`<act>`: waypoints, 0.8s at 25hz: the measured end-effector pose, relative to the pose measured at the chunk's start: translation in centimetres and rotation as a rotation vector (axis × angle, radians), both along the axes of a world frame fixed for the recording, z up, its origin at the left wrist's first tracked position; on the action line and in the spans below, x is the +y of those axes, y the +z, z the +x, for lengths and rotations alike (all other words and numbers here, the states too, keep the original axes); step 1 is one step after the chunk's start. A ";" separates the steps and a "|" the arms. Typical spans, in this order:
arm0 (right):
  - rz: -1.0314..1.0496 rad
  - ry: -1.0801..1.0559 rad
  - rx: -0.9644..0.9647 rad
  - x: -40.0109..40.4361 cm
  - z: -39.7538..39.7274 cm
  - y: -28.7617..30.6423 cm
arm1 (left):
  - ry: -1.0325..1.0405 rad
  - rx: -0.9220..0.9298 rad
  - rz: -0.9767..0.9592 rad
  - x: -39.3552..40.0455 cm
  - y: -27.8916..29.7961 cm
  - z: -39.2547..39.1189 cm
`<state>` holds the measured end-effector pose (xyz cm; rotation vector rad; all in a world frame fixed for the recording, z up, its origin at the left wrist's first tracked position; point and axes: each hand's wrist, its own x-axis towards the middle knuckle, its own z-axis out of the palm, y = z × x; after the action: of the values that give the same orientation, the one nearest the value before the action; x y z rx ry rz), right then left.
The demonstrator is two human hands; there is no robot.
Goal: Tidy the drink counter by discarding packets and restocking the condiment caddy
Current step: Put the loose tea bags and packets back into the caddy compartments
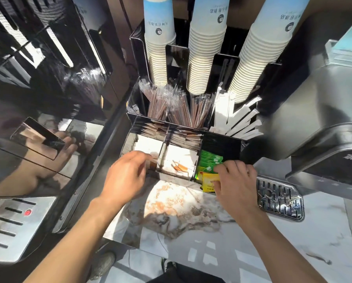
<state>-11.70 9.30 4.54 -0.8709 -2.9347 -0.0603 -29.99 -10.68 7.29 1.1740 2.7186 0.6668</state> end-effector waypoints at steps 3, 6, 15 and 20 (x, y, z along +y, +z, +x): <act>0.045 0.011 0.064 0.3 0.0 0.0 | 0.053 -0.007 0.010 -1.0 0.0 0.2; 0.081 -0.008 0.089 0.6 -0.3 0.1 | 0.097 -0.022 0.007 -1.5 0.3 0.5; 0.090 0.041 0.098 0.0 0.4 -0.9 | 0.074 -0.061 0.023 -0.1 0.3 1.8; 0.120 0.012 0.222 -0.2 0.8 -0.3 | 0.075 -0.055 0.040 0.7 0.9 2.2</act>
<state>-10.87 9.10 4.28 -0.7879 -2.6995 -0.1291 -27.82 -10.02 8.17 1.0499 2.7270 0.7543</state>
